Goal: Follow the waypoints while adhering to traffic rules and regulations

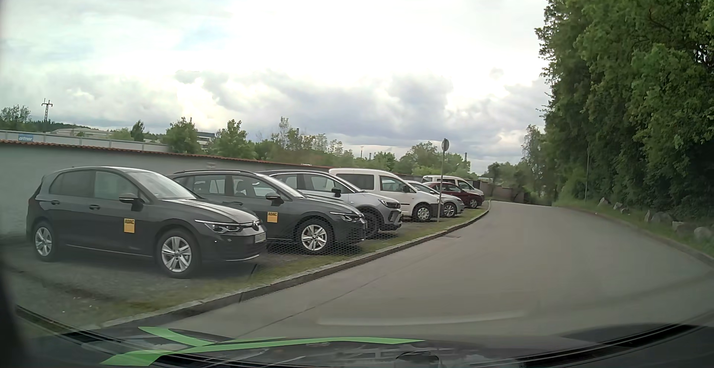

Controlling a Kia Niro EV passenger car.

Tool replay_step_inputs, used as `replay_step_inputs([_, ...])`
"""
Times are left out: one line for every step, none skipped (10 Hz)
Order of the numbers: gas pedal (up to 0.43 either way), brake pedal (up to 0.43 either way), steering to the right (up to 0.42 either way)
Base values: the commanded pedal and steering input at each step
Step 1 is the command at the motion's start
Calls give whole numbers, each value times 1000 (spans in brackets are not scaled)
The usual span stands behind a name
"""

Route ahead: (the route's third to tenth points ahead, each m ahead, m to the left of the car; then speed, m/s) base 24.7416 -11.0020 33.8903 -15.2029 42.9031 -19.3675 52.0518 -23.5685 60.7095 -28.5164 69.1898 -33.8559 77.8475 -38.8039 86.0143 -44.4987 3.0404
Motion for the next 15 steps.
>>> replay_step_inputs([28, 0, 253])
replay_step_inputs([28, 0, 255])
replay_step_inputs([28, 0, 265])
replay_step_inputs([28, 0, 275])
replay_step_inputs([28, 0, 282])
replay_step_inputs([28, 0, 285])
replay_step_inputs([28, 0, 285])
replay_step_inputs([28, 0, 285])
replay_step_inputs([28, 0, 285])
replay_step_inputs([28, 0, 284])
replay_step_inputs([28, 0, 285])
replay_step_inputs([28, 0, 285])
replay_step_inputs([28, 0, 285])
replay_step_inputs([28, 0, 285])
replay_step_inputs([28, 0, 285])
